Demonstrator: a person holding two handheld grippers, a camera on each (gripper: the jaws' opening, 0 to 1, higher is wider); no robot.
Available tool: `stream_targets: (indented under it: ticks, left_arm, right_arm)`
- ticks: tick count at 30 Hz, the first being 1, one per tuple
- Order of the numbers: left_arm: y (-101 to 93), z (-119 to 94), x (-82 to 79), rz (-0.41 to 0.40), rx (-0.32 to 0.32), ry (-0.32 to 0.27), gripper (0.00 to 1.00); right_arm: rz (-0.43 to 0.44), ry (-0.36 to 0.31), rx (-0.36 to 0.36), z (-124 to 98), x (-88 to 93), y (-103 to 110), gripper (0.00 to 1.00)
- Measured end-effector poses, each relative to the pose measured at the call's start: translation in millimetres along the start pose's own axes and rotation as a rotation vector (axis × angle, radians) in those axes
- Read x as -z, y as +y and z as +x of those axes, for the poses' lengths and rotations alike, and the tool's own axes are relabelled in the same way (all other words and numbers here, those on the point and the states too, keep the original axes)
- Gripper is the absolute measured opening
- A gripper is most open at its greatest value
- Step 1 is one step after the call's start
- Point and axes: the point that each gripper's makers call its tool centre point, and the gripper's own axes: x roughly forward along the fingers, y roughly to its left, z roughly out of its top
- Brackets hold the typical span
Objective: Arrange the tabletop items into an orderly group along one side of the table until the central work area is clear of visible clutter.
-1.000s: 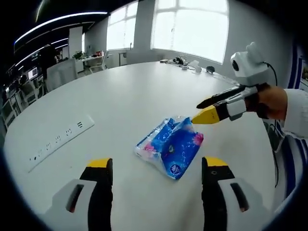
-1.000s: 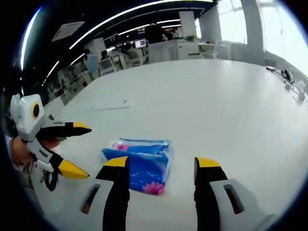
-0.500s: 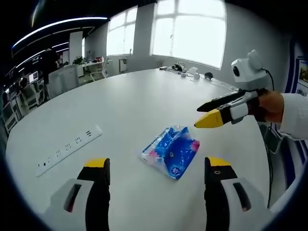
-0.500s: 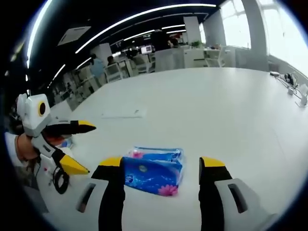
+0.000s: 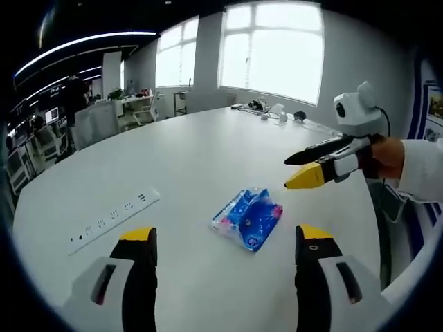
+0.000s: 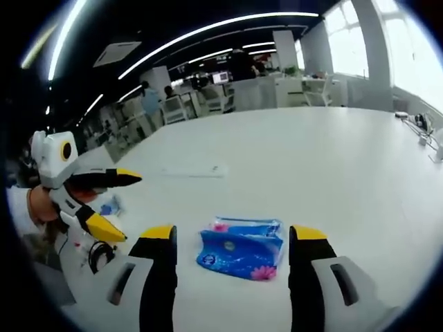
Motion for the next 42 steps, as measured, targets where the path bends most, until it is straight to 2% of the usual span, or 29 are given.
stream_targets:
  ticks: [17,42]
  left_arm:
    - [12.6,-64,9.8,-0.031,-0.072,-0.029,0.84]
    - [26.3,-150,34.1,-0.047,-0.170,-0.039,0.83]
  right_arm:
    - [-0.024,-0.017,-0.061,-14,-5.0,49,0.66]
    - [-0.051,-0.013,-0.147,-30,8.3,121,0.65]
